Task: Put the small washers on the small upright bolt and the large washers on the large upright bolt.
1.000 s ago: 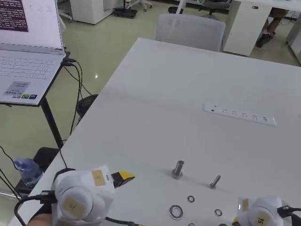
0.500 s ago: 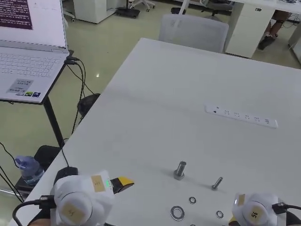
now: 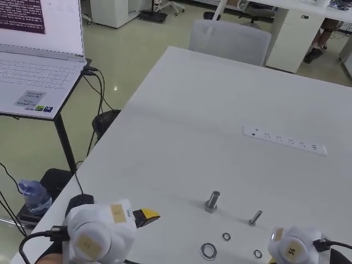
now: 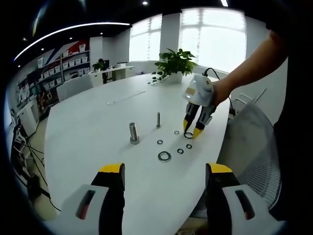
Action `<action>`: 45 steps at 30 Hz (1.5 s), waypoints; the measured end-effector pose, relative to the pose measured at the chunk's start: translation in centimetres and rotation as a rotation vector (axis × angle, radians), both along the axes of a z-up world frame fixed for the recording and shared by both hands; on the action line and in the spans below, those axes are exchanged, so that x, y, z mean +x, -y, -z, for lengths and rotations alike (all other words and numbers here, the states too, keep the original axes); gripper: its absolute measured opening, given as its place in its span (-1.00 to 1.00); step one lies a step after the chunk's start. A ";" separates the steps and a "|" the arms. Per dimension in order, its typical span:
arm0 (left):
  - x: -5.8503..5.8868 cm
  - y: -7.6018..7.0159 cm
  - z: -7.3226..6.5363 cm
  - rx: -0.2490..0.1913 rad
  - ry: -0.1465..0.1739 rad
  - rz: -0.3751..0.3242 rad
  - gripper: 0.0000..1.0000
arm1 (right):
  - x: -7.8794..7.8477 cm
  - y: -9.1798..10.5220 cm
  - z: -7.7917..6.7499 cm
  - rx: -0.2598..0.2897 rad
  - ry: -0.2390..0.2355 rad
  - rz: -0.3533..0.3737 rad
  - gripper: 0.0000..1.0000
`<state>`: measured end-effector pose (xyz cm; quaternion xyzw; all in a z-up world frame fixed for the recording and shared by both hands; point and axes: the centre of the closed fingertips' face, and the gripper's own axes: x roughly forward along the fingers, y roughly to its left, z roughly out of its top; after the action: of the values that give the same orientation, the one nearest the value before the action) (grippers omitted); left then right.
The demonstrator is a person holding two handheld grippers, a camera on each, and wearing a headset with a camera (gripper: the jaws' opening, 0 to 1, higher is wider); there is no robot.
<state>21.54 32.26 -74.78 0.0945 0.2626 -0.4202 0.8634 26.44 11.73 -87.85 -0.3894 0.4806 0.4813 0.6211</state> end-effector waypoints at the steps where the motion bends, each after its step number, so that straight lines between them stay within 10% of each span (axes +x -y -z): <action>1: 0.1 -0.1 -0.1 -0.002 -0.001 0.000 0.32 | 0.1 0.0 0.0 -0.004 -0.001 0.014 -0.50; 9: 0.7 0.6 0.3 0.022 0.010 0.021 0.38 | 0.3 0.2 0.1 -0.050 -0.023 0.013 -0.57; 14: 1.4 1.4 0.4 -0.045 -0.001 -0.012 0.64 | 0.2 0.2 0.0 -0.063 -0.023 0.017 -0.58; 29: 1.6 1.9 1.4 0.037 -0.017 -0.115 0.93 | 0.2 0.0 -0.1 -0.023 -0.026 0.001 -0.58; 34: 2.9 1.7 0.3 -0.060 -0.007 -0.210 0.94 | 0.8 0.6 -0.4 0.007 -0.039 0.013 -0.58; 45: 2.9 -0.4 1.7 0.005 -0.016 -0.170 0.91 | 1.6 0.4 -3.9 0.026 -0.043 0.075 -0.57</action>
<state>24.49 32.62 -76.45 0.0706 0.2774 -0.3453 0.8938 28.06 11.30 -83.94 -0.3526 0.5018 0.4720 0.6333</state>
